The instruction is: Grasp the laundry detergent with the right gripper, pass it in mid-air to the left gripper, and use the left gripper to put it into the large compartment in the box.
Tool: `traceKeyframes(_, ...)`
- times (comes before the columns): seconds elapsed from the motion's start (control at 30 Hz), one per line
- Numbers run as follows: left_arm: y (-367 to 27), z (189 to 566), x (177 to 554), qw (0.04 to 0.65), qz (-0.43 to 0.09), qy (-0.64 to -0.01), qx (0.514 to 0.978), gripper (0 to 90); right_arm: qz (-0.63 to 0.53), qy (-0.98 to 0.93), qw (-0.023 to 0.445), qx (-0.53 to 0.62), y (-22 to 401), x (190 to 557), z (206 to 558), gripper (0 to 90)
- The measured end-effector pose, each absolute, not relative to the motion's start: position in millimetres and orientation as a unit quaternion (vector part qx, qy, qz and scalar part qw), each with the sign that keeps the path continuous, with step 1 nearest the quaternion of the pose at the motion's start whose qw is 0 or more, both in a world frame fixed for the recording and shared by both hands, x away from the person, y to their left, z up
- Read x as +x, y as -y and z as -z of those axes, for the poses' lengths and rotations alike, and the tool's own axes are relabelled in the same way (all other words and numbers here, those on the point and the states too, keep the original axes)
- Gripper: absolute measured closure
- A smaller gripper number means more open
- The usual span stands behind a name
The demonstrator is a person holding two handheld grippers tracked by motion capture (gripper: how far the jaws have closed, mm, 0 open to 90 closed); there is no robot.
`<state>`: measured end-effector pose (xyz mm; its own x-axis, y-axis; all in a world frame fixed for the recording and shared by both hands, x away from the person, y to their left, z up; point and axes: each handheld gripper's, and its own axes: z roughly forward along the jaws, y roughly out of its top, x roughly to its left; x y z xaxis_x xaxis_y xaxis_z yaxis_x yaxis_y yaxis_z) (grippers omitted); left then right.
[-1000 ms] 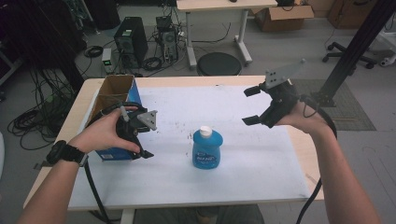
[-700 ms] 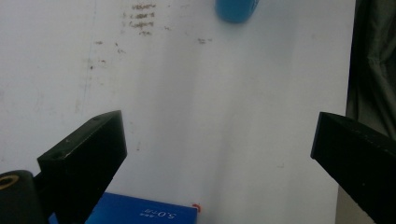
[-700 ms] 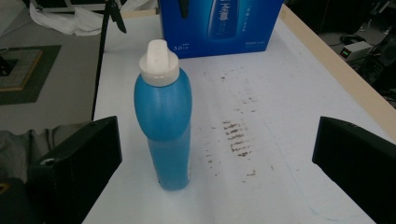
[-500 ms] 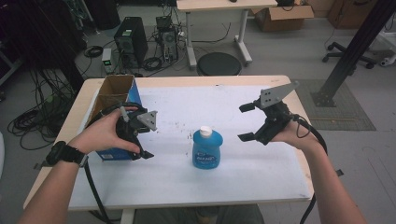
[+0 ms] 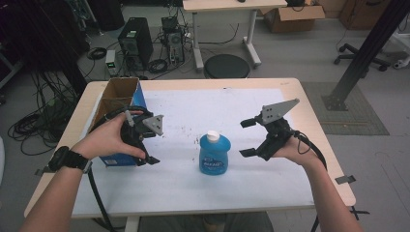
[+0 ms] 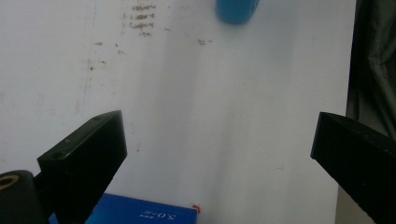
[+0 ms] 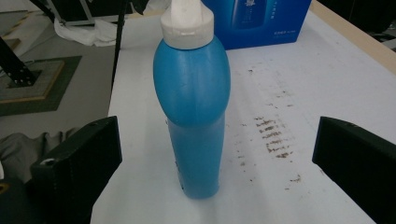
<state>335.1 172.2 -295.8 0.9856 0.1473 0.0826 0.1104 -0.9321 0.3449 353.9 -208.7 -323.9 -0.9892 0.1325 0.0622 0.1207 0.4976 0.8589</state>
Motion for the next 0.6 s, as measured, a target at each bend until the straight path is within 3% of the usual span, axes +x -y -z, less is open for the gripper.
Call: traceKeyframes(0.6, -170, 296, 334, 0.173, -0.055, -0.062, 0.981, 4.2, -0.513, -0.855, -0.019, 0.068, 181, 352, 357, 1.6)
